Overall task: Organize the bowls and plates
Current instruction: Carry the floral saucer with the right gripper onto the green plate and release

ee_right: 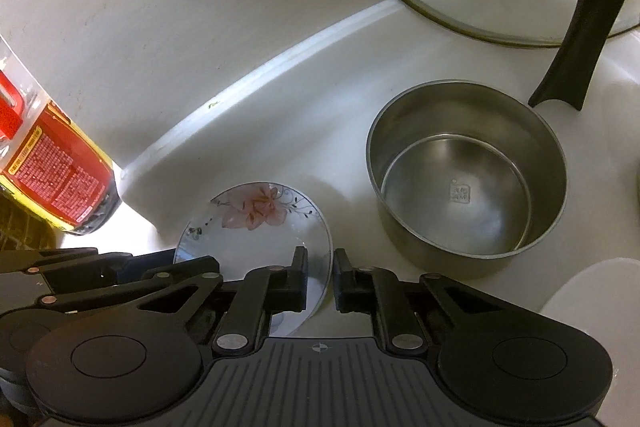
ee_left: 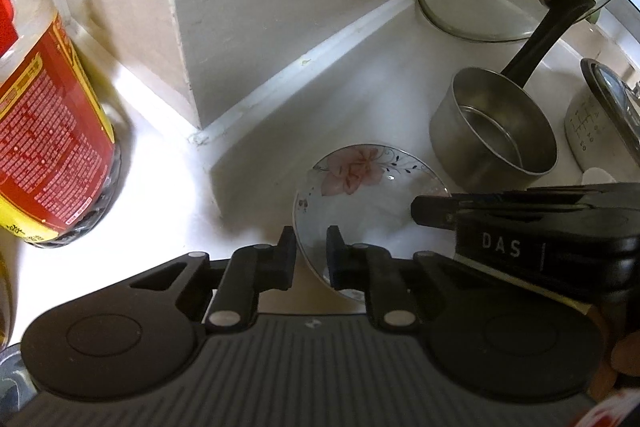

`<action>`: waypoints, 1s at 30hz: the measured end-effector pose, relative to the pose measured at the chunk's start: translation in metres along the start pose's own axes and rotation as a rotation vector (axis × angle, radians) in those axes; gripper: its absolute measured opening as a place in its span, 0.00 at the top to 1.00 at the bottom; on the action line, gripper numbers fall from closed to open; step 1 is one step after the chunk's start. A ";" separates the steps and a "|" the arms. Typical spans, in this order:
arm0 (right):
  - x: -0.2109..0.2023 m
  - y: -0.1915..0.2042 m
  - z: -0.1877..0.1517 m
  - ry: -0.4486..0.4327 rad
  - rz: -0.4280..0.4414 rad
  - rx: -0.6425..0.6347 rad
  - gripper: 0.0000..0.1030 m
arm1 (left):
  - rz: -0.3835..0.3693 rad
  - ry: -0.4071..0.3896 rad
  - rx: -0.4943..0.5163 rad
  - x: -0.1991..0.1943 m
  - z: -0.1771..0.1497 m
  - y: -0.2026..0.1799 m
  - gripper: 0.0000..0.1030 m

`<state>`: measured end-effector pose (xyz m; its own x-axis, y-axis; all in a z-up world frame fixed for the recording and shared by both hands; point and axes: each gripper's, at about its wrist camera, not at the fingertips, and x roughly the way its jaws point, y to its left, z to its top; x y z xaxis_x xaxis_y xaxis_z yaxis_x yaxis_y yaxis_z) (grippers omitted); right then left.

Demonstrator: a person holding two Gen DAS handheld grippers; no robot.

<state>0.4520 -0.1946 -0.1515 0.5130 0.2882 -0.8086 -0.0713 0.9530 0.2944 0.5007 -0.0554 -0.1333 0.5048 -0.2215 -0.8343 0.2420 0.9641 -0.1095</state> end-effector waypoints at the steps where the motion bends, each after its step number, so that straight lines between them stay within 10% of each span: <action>1: -0.001 0.000 -0.001 -0.001 0.002 0.002 0.89 | 0.000 -0.001 -0.002 -0.001 0.000 0.000 0.87; 30: -0.071 0.066 -0.018 -0.018 0.178 -0.088 0.94 | 0.119 -0.129 -0.120 -0.113 -0.045 0.028 0.87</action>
<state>0.3950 -0.1507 -0.0837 0.5009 0.4519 -0.7382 -0.2362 0.8919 0.3857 0.4133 0.0029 -0.0664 0.6278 -0.1142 -0.7699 0.0776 0.9934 -0.0840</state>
